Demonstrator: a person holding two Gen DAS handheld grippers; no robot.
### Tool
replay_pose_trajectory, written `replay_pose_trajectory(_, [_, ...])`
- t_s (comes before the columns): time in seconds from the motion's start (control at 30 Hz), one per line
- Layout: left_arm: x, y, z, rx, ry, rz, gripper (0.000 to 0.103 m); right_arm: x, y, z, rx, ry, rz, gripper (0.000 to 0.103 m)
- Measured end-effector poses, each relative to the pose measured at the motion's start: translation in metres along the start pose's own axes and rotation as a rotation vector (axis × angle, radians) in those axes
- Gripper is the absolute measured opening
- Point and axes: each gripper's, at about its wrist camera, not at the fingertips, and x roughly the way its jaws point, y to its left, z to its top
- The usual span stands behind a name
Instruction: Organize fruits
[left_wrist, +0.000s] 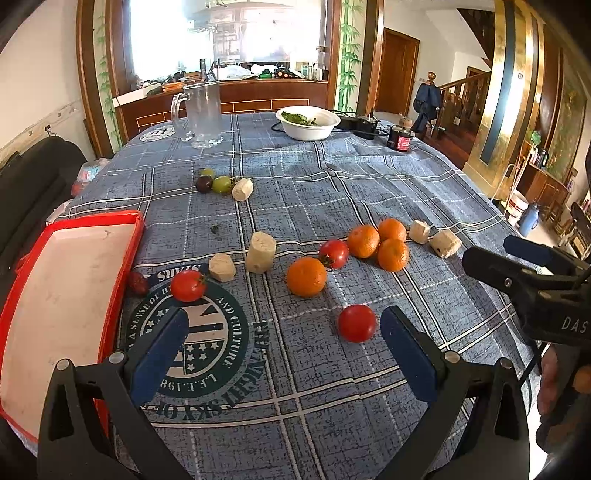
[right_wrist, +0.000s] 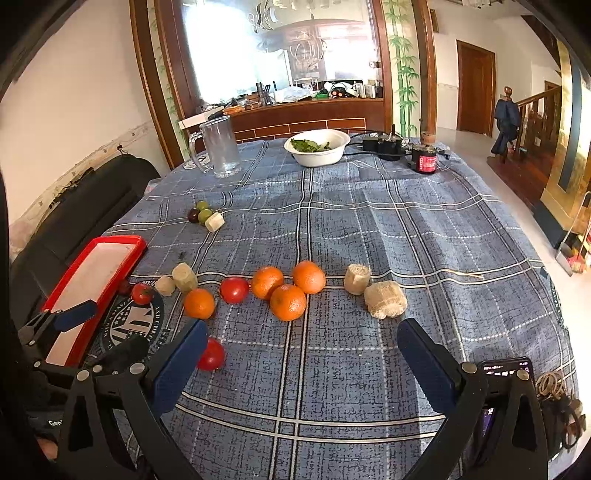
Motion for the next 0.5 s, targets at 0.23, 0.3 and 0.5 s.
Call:
replay_pose_trajectory(0.23, [0.001,-0.001,-0.001,0.006,0.006,0.007,0.103,-0.001,-0.003,-0.001,0.005,-0.004,0.011,0.103])
replay_pose_trajectory(0.3, [0.002,-0.002,-0.001,0.007,0.011,0.003,0.103,0.000,-0.006,-0.001,0.008,-0.003,0.017,0.103])
replay_pose_trajectory(0.5, [0.010,-0.012,0.000,0.023,0.032,-0.014,0.103,0.004,-0.027,0.001,0.041,0.014,0.004,0.103])
